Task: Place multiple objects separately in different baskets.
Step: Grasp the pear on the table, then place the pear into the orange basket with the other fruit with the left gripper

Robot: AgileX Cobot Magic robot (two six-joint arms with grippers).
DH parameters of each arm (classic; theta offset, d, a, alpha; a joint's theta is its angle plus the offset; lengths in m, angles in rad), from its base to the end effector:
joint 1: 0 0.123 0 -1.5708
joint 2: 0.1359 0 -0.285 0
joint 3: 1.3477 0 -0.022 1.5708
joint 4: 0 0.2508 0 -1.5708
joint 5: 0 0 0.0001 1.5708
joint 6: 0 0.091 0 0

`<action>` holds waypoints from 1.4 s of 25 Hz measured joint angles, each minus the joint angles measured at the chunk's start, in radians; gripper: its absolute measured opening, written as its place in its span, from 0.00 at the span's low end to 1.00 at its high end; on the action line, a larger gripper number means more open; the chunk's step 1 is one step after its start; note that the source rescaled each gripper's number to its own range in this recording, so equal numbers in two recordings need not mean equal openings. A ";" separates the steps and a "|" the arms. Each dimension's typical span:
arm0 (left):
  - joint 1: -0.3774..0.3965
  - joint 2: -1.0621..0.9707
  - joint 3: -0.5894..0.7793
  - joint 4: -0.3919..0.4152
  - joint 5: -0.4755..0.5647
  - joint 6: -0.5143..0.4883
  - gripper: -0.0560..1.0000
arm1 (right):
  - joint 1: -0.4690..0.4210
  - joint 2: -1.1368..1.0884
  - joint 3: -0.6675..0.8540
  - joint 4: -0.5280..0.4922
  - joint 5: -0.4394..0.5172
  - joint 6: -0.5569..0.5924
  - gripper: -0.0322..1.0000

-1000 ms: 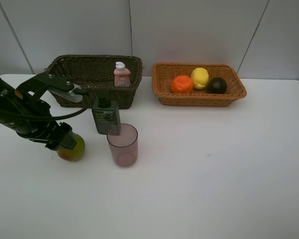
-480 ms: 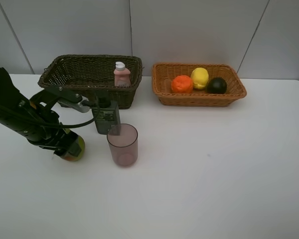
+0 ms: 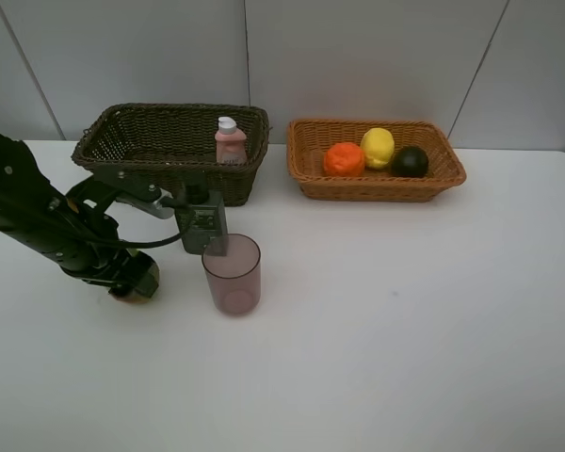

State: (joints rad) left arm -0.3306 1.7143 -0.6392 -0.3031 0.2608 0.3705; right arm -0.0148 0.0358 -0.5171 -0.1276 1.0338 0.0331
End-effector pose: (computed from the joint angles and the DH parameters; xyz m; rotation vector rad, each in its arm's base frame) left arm 0.2480 -0.0926 0.1139 0.5879 2.7538 -0.1676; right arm -0.0005 -0.0100 0.2849 0.0511 2.0318 -0.1411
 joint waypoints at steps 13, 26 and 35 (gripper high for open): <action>0.000 0.015 0.000 -0.005 -0.018 0.022 0.94 | 0.000 0.000 0.000 0.000 0.000 0.000 0.88; 0.000 -0.105 0.001 -0.005 0.024 0.026 0.94 | 0.000 0.000 0.000 0.000 0.000 0.000 0.88; 0.000 -0.349 -0.055 -0.005 0.178 0.026 0.94 | 0.000 0.000 0.000 0.000 0.000 0.000 0.88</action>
State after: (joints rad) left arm -0.3306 1.3653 -0.6941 -0.3080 0.4386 0.3961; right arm -0.0148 0.0358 -0.5171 -0.1276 1.0338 0.0331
